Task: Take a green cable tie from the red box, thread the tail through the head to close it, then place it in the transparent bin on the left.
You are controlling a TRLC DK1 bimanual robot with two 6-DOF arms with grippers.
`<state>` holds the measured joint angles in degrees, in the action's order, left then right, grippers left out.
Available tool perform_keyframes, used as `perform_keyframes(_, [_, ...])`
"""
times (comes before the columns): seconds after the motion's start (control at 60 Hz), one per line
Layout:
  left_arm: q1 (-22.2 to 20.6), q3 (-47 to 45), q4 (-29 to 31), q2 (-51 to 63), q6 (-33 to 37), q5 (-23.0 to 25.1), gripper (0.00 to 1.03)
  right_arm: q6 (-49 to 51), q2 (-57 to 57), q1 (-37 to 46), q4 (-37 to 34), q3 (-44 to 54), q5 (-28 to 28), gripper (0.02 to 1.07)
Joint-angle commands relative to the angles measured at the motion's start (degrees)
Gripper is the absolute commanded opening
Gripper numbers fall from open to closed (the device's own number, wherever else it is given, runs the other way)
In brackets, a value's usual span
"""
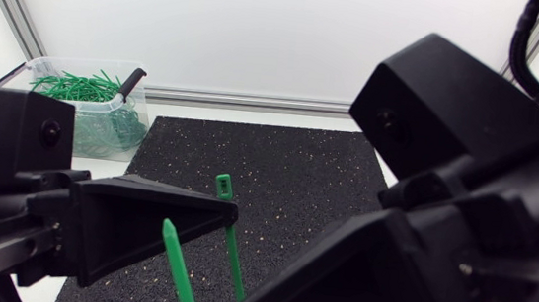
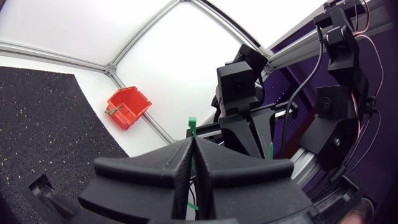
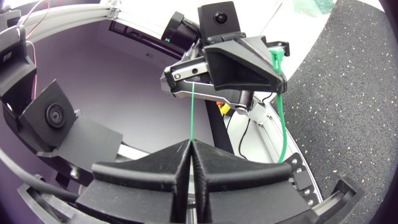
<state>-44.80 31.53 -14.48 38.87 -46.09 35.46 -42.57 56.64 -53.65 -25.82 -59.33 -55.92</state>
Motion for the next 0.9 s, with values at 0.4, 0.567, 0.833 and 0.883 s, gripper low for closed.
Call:
perform_keyframes(0.4, [3.40, 2.13, -3.10, 2.70, -0.67, -0.13, 0.04, -13.42, 5.85, 10.67, 0.69, -6.68, -6.31, 0.08])
perform_keyframes(0.567, [4.01, 2.75, -3.10, 3.40, -0.67, -0.13, 0.04, -16.85, 7.43, 13.66, 1.30, -6.76, -8.33, 0.08])
perform_keyframes(0.833, [5.33, 3.36, -4.59, 4.81, -0.76, -0.13, 0.04, -17.64, 8.84, 14.54, -0.28, -6.85, -9.65, 0.08])
perform_keyframes(0.883, [5.42, 3.45, -4.86, 4.90, -0.76, -0.13, 0.04, -17.64, 9.19, 14.62, -0.54, -6.68, -9.82, 0.08])
